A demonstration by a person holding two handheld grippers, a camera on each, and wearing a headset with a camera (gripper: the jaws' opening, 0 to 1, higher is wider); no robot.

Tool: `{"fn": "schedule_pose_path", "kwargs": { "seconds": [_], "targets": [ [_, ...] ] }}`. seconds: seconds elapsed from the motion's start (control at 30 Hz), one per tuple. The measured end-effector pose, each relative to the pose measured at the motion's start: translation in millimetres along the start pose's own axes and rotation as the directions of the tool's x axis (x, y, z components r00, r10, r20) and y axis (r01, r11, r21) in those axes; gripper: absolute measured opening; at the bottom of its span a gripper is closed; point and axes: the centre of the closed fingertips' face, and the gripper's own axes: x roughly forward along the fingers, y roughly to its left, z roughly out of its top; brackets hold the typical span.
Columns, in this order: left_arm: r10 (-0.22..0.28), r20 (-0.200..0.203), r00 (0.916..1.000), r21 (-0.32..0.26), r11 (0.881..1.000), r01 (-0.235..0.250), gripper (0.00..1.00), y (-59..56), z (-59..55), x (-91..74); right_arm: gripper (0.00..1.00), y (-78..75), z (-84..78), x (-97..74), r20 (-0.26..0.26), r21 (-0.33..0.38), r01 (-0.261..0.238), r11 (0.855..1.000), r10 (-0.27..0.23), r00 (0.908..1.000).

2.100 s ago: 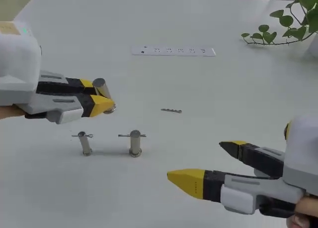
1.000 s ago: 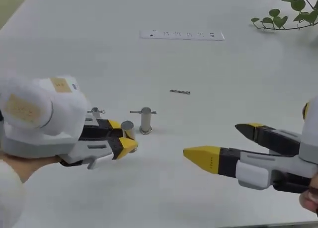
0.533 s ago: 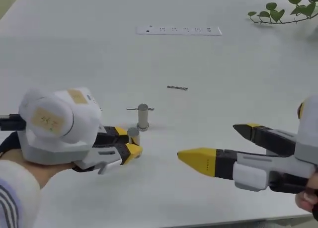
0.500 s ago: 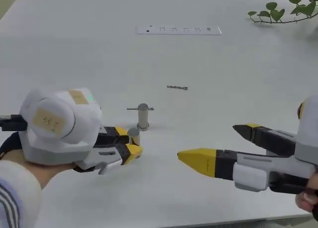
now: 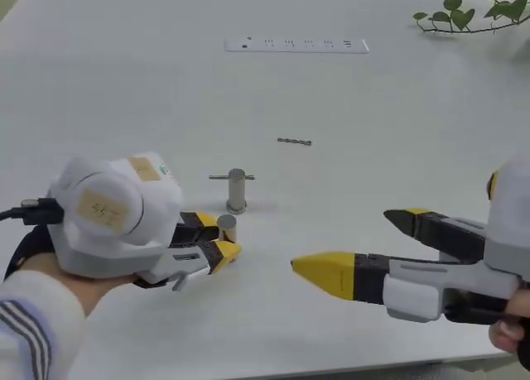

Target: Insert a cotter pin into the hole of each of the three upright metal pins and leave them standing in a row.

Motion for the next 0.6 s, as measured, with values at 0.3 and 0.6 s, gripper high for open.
{"fn": "schedule_pose_path", "kwargs": {
  "seconds": [0.3, 0.6],
  "targets": [
    [0.011, 0.0, 0.9999, -0.01, 1.0, -0.011, 0.09, 0.6, -3.2, 1.4, 0.97, 2.0, -3.7, 0.4, -0.01, 0.004, -0.01, 1.0, 0.01, 0.9999],
    [0.025, -0.007, 0.9997, -0.009, 1.0, -0.025, 0.09, 3.6, -8.9, 1.0, 0.96, 3.1, -5.0, 1.9, -0.016, -0.006, -0.015, 1.0, 0.015, 0.9998]
  ]
}}
